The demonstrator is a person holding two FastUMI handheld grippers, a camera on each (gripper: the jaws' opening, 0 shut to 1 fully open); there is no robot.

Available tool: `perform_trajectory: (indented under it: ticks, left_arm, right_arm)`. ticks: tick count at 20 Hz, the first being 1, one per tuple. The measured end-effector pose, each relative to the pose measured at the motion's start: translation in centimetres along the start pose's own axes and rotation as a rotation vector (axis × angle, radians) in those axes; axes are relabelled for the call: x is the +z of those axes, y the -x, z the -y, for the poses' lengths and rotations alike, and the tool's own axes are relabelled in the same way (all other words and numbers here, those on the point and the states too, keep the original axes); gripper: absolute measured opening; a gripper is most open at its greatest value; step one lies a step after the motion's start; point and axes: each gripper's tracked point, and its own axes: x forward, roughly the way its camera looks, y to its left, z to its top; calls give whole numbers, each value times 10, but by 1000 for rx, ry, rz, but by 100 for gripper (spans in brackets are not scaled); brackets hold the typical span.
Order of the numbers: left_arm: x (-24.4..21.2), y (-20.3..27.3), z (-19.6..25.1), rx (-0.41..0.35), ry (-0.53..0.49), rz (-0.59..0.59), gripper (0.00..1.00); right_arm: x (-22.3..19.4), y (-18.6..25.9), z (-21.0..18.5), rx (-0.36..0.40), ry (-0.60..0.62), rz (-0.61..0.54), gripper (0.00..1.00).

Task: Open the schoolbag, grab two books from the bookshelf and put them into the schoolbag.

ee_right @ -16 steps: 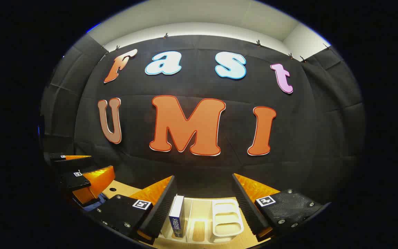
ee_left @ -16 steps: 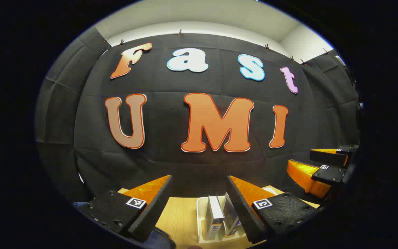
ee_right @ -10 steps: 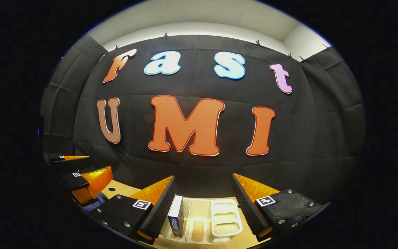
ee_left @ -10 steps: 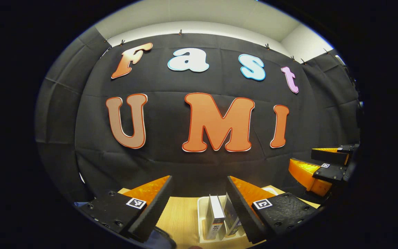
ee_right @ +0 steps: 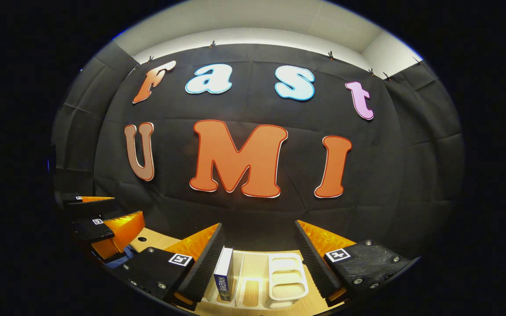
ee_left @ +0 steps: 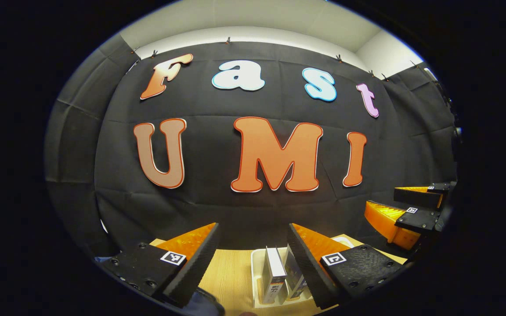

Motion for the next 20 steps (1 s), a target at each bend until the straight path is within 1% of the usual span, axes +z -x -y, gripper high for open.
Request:
perform_trajectory:
  ticks: [7,8,12,15,17,18,20]
  left_arm:
    - [1,2,-7,19,5,2,97]
    - [0,3,-9,25,5,3,96]
    - [-6,1,-12,27,27,-11,96]
    - [-7,1,-28,62,31,-16,96]
    - [-6,1,-30,68,27,-7,97]
    - [-6,2,-32,68,30,-3,96]
    - [-6,1,-31,62,30,-2,97]
  right_arm:
    - [-1,0,-4,7,12,-3,94]
    - [-2,-1,-5,7,12,-4,94]
    - [-5,0,-6,11,12,-9,94]
    - [-3,1,-6,10,21,-3,94]
    - [-5,1,-6,11,21,-6,94]
    - [-6,1,-7,12,20,-9,94]
    - [-7,1,-7,13,20,-12,94]
